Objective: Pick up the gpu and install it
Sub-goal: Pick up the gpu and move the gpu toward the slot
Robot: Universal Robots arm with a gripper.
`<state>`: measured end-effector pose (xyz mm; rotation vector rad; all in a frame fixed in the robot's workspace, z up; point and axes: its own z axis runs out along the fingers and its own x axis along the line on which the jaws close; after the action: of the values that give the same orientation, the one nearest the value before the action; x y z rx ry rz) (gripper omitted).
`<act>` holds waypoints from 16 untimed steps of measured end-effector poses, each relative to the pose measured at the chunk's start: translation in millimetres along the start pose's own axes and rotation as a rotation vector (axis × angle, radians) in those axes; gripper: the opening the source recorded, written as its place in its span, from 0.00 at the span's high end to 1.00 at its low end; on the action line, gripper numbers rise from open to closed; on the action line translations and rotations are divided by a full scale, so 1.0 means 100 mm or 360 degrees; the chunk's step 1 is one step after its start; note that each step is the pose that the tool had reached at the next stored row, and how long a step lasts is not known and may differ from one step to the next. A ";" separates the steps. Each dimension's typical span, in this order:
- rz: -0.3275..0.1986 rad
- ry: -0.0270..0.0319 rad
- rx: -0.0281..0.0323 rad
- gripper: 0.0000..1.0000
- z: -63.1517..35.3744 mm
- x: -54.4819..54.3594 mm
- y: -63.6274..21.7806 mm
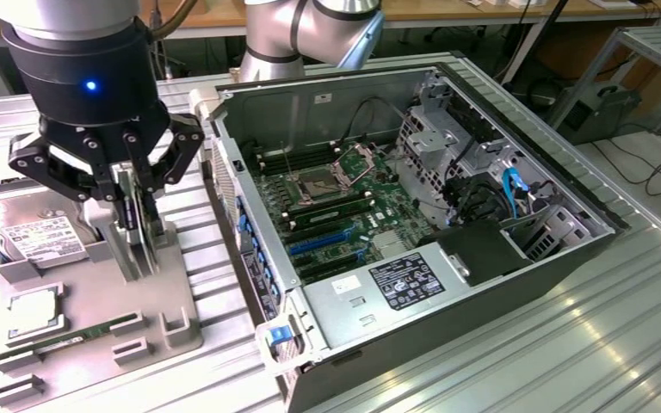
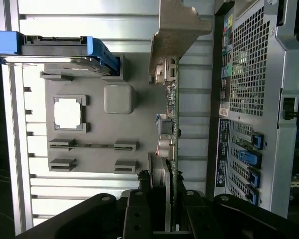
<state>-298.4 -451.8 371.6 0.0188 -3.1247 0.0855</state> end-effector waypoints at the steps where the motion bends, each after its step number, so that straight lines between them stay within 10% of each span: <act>1: 0.0000 -0.00001 0.00001 0.72 -0.018 0.00 -0.001; 16: 0.0000 0.00004 0.00085 0.72 -0.151 0.00 -0.008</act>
<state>-298.3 -451.8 386.7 0.0189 -3.1243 0.0938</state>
